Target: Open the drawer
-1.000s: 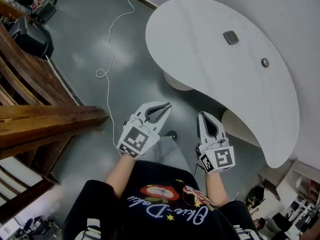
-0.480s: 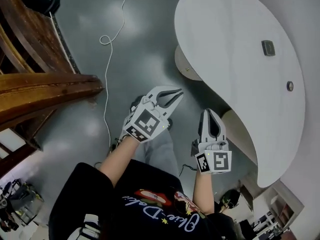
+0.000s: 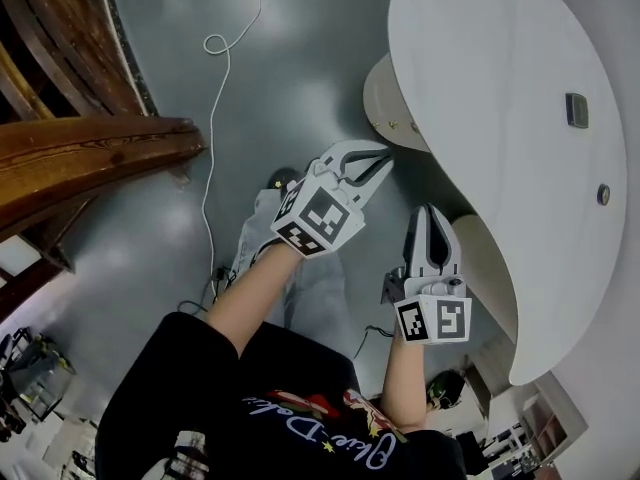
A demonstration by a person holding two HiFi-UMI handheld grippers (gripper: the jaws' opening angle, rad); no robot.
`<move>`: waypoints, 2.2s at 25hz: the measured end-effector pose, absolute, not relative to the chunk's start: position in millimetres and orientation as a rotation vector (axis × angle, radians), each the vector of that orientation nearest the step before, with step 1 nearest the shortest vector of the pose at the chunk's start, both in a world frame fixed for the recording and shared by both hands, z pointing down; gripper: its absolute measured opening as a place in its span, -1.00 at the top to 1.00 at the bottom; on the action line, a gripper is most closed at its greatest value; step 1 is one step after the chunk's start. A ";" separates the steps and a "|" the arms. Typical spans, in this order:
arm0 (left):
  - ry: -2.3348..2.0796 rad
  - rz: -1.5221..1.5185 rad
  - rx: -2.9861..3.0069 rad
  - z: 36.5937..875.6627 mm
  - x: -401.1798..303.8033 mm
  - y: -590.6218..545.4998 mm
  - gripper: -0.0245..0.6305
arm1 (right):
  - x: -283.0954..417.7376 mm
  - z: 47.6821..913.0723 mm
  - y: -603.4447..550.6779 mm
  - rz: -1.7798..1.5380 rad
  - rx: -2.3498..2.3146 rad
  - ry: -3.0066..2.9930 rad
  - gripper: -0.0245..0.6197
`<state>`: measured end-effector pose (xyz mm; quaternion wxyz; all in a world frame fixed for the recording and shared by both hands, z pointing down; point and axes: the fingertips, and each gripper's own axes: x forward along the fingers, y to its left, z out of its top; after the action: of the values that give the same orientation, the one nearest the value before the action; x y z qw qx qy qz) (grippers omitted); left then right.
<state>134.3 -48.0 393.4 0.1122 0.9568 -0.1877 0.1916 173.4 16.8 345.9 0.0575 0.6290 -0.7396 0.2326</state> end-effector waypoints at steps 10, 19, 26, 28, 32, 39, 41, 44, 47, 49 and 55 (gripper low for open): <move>-0.520 0.586 2.798 441.3 160.8 -69.1 0.74 | 160.5 360.2 -2.7 0.739 1.935 -2.250 0.91; -0.527 0.671 2.771 481.4 189.9 -85.1 0.58 | 181.1 367.9 -1.6 0.747 1.963 -2.193 0.91; -0.553 0.732 2.748 506.1 207.3 -91.9 0.55 | 186.8 375.0 3.5 0.763 1.975 -2.163 0.91; -0.555 0.738 2.740 509.8 211.4 -94.4 0.54 | 187.1 376.0 4.5 0.770 1.977 -2.157 0.91; -0.564 0.747 2.734 513.5 217.5 -98.5 0.54 | 189.2 377.0 6.5 0.772 1.981 -2.143 0.91; -0.563 0.756 2.719 518.5 220.1 -100.0 0.55 | 193.9 375.8 7.8 0.760 1.997 -2.123 0.91; -0.563 0.752 2.717 519.4 221.4 -100.0 0.55 | 194.3 375.4 7.6 0.753 1.997 -2.119 0.91; -0.561 0.740 2.719 519.3 221.9 -99.4 0.56 | 192.7 374.4 6.3 0.737 1.991 -2.118 0.91; -0.556 0.734 2.723 518.9 221.8 -99.1 0.60 | 190.4 374.1 5.2 0.736 1.990 -2.116 0.91; -0.550 0.733 2.725 518.9 221.8 -99.4 0.61 | 189.0 373.8 4.9 0.735 1.992 -2.117 0.91; -0.541 0.744 2.733 519.0 219.4 -96.3 0.62 | 186.3 372.1 6.6 0.730 1.994 -2.112 0.91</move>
<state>219.4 -96.3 519.0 0.1285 0.9399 -0.1860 0.2558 186.3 6.6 372.1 0.0730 0.6640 -0.7033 0.2431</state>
